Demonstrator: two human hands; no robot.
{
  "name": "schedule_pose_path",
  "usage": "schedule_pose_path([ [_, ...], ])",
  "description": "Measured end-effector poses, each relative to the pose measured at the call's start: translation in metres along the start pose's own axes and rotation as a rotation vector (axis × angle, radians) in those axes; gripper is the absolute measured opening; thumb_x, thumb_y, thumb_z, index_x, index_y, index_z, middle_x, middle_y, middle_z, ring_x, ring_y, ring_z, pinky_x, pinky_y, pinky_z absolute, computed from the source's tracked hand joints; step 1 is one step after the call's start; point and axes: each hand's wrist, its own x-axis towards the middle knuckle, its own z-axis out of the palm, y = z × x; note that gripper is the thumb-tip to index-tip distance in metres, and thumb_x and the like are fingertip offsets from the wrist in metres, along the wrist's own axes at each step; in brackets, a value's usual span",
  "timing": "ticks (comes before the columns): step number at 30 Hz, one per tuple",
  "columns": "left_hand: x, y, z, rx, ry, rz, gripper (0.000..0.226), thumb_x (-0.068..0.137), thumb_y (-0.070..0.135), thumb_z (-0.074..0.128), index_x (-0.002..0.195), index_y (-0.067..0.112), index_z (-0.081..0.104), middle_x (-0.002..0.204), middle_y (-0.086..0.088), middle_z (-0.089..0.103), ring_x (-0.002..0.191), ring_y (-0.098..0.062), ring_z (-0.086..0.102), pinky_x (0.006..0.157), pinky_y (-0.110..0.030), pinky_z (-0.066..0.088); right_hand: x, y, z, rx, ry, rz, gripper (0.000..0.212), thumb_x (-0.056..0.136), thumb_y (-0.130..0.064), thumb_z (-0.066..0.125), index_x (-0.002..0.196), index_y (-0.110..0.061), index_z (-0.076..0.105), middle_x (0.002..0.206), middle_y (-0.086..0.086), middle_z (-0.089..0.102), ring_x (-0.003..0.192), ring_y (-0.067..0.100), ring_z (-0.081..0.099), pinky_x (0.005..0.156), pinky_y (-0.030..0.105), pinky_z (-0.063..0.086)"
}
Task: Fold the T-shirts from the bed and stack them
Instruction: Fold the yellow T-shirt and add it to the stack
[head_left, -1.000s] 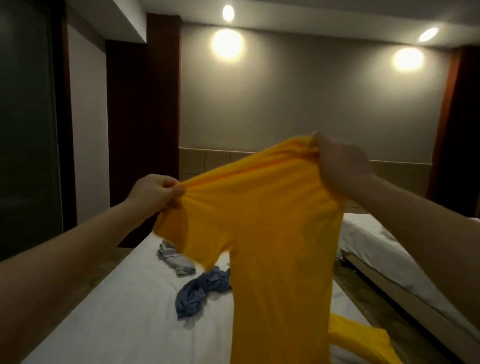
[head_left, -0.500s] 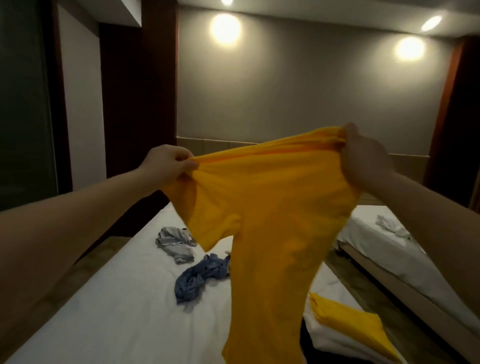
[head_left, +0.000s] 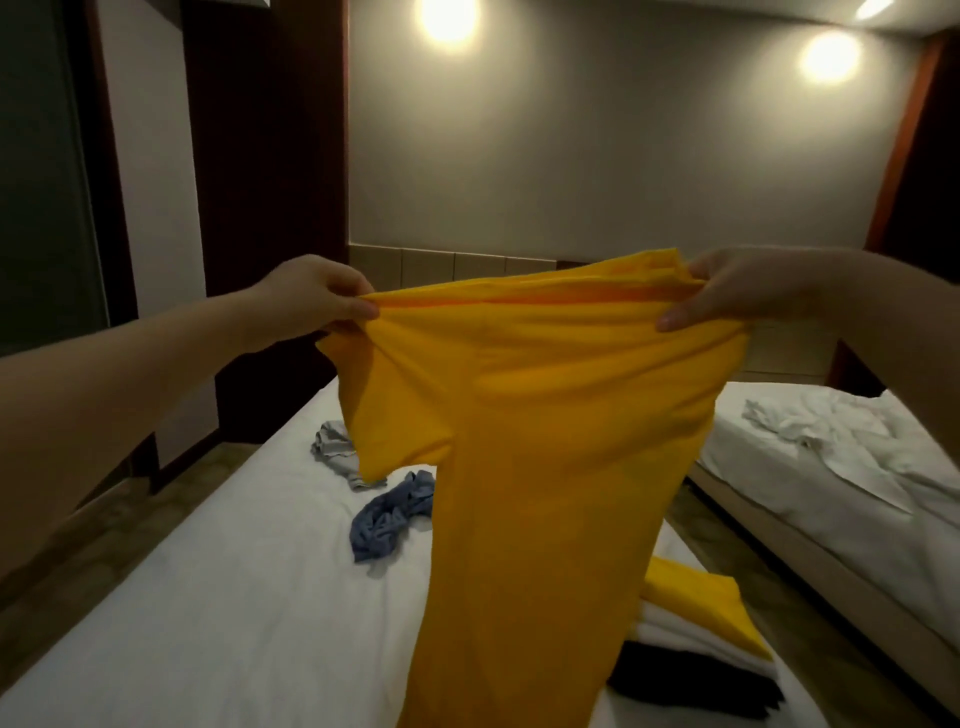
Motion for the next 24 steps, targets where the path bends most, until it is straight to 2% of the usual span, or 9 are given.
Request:
schedule_pose_path([
  [2, 0.000, -0.002, -0.009, -0.106, -0.117, -0.033, 0.009, 0.084, 0.022, 0.060, 0.090, 0.014, 0.061, 0.096, -0.008, 0.062, 0.092, -0.024, 0.065, 0.070, -0.026, 0.056, 0.001, 0.005, -0.004, 0.072, -0.063, -0.022, 0.099, 0.009, -0.065, 0.084, 0.097, -0.027, 0.059, 0.091, -0.008, 0.071, 0.077, 0.018, 0.071, 0.054, 0.024, 0.055],
  [6, 0.004, -0.017, -0.027, -0.321, -0.365, -0.044, 0.072, 0.035, 0.061, 0.084, 0.086, 0.013, 0.068, 0.081, -0.001, 0.069, 0.075, -0.016, 0.069, 0.058, -0.020, 0.055, 0.009, 0.010, -0.003, 0.195, -0.178, -0.057, 0.097, 0.015, -0.056, 0.089, 0.103, -0.025, 0.059, 0.092, -0.007, 0.074, 0.082, 0.018, 0.071, 0.057, 0.027, 0.056],
  [10, 0.022, -0.040, -0.021, -0.270, -0.574, -0.105, 0.058, 0.035, 0.065, 0.083, 0.071, 0.021, 0.070, 0.067, -0.004, 0.054, 0.056, -0.014, 0.050, 0.051, -0.017, 0.042, 0.033, 0.015, 0.007, 0.168, -0.215, -0.039, 0.095, 0.025, -0.058, 0.088, 0.109, -0.025, 0.059, 0.101, -0.007, 0.072, 0.089, 0.020, 0.070, 0.063, 0.029, 0.057],
  [12, 0.031, -0.051, -0.006, -0.210, -0.606, -0.188, 0.059, 0.037, 0.065, 0.083, 0.074, 0.020, 0.071, 0.066, -0.006, 0.049, 0.053, -0.012, 0.042, 0.048, -0.018, 0.035, 0.055, 0.019, 0.021, 0.036, -0.153, 0.000, 0.078, 0.046, -0.053, 0.085, 0.112, -0.021, 0.059, 0.103, -0.003, 0.071, 0.091, 0.022, 0.069, 0.069, 0.030, 0.056],
  [14, 0.047, -0.061, 0.017, -0.199, -0.543, -0.294, 0.055, 0.051, 0.053, 0.083, 0.086, 0.013, 0.069, 0.061, -0.003, 0.051, 0.049, -0.008, 0.043, 0.043, -0.014, 0.036, 0.088, 0.026, 0.042, -0.111, 0.040, 0.031, 0.044, 0.078, -0.030, 0.071, 0.116, -0.014, 0.056, 0.109, 0.006, 0.062, 0.100, 0.026, 0.061, 0.080, 0.035, 0.050],
  [16, 0.070, -0.066, 0.045, -0.209, -0.343, -0.371, 0.030, 0.078, 0.029, 0.070, 0.096, 0.007, 0.064, 0.072, -0.006, 0.058, 0.059, -0.010, 0.053, 0.048, -0.015, 0.044, 0.128, 0.035, 0.060, -0.234, 0.325, 0.005, 0.022, 0.093, -0.017, 0.054, 0.114, -0.009, 0.056, 0.108, 0.013, 0.058, 0.099, 0.029, 0.057, 0.078, 0.035, 0.046],
  [19, 0.114, -0.069, 0.068, -0.242, -0.013, -0.382, 0.009, 0.088, 0.017, 0.059, 0.093, 0.009, 0.060, 0.098, -0.014, 0.061, 0.078, -0.017, 0.061, 0.065, -0.025, 0.051, 0.179, 0.036, 0.058, -0.345, 0.665, -0.049, 0.021, 0.098, -0.018, 0.042, 0.113, -0.012, 0.055, 0.104, 0.012, 0.059, 0.084, 0.023, 0.052, 0.069, 0.033, 0.040],
  [21, 0.150, -0.065, 0.065, -0.288, 0.137, -0.319, 0.014, 0.090, 0.018, 0.058, 0.099, 0.009, 0.060, 0.105, -0.015, 0.059, 0.090, -0.022, 0.062, 0.076, -0.030, 0.053, 0.205, 0.029, 0.038, -0.333, 0.792, -0.061, 0.020, 0.097, -0.019, 0.042, 0.110, -0.012, 0.056, 0.103, 0.012, 0.060, 0.084, 0.026, 0.053, 0.073, 0.035, 0.041],
  [24, 0.198, -0.052, 0.044, -0.337, 0.263, -0.231, 0.027, 0.090, 0.021, 0.058, 0.112, 0.007, 0.060, 0.111, -0.014, 0.059, 0.103, -0.026, 0.060, 0.087, -0.034, 0.051, 0.231, 0.010, 0.000, -0.305, 0.896, -0.043, 0.020, 0.095, -0.016, 0.043, 0.110, -0.013, 0.056, 0.107, 0.013, 0.061, 0.098, 0.032, 0.056, 0.085, 0.040, 0.040],
])
